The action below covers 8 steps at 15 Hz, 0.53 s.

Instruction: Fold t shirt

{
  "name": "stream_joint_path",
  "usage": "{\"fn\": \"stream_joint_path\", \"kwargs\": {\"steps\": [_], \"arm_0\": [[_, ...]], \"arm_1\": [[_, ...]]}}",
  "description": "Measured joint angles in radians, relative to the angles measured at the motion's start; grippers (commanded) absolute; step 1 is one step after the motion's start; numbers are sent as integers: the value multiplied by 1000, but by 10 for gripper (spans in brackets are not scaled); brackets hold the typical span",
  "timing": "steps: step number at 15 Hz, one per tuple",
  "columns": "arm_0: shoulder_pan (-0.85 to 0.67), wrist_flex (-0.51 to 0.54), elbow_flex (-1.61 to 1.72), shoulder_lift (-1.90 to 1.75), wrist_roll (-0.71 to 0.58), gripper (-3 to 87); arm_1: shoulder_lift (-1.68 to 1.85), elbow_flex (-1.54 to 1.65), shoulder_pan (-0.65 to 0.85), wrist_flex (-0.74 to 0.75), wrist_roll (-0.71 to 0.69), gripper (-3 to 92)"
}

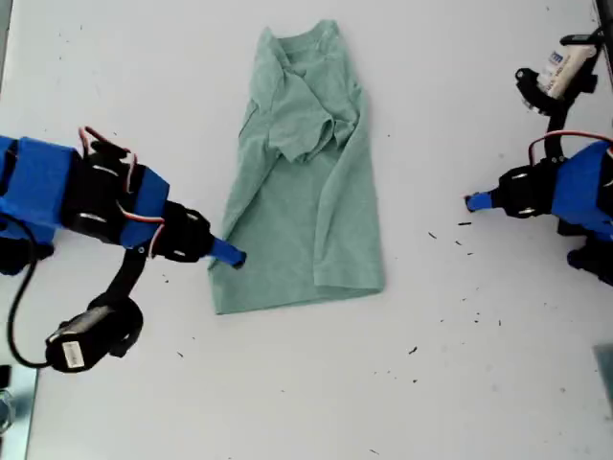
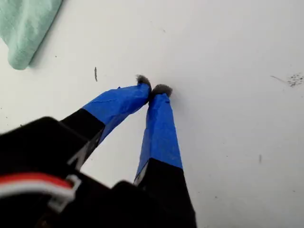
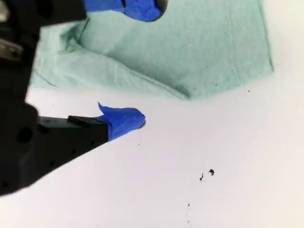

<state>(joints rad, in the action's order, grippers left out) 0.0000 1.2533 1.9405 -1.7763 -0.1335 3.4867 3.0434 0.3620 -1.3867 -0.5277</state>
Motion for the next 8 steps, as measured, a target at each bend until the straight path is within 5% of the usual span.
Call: {"fn": "stream_joint_path", "kwargs": {"steps": [2, 4, 8], "arm_0": [[-6, -140, 14, 112, -8, 234], [-37, -249, 83, 160, -12, -2], [-41, -316, 173, 78, 17, -3]], "arm_1": [[3, 0, 0, 0, 0, 25], [3, 0, 0, 0, 0, 25], [3, 0, 0, 0, 0, 25]]}}
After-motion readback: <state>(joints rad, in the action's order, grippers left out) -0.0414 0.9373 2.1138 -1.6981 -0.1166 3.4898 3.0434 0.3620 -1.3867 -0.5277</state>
